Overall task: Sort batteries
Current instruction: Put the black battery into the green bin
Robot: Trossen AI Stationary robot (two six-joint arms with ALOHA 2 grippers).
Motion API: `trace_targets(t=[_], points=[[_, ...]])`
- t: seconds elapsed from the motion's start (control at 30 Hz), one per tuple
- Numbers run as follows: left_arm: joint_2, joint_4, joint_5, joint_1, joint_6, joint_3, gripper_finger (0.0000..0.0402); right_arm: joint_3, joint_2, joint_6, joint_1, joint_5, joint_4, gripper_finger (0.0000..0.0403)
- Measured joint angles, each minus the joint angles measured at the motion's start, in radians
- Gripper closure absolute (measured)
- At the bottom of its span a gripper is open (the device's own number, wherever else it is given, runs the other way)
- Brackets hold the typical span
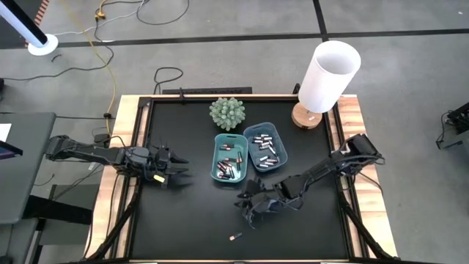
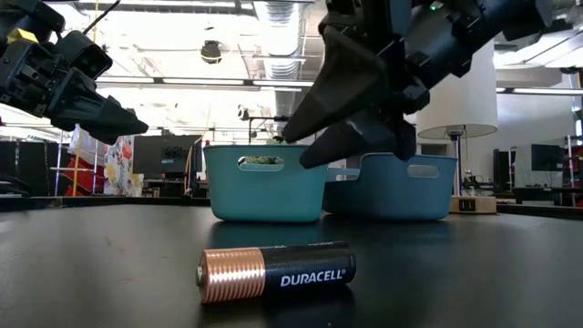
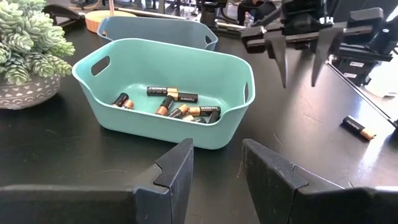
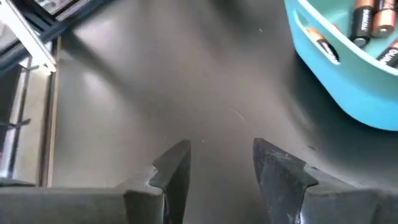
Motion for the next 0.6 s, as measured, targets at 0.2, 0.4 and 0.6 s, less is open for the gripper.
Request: trace_targets(t=[0.2, 0.4, 0.6], points=[[0.000, 0.000, 0.000, 0.000, 0.000, 0.000, 0.0265, 0.000, 0.000, 0.005, -0.035, -0.008, -0.017, 0.0197], [0.000, 0.000, 0.000, 0.000, 0.000, 0.000, 0.0265, 0.000, 0.000, -0.088, -0.055, -0.048, -0.005, 0.0170], [0.000, 0.000, 0.000, 0.000, 0.000, 0.000, 0.0265, 0.000, 0.000, -0.252, -0.056, -0.055, 0.033, 0.0172]])
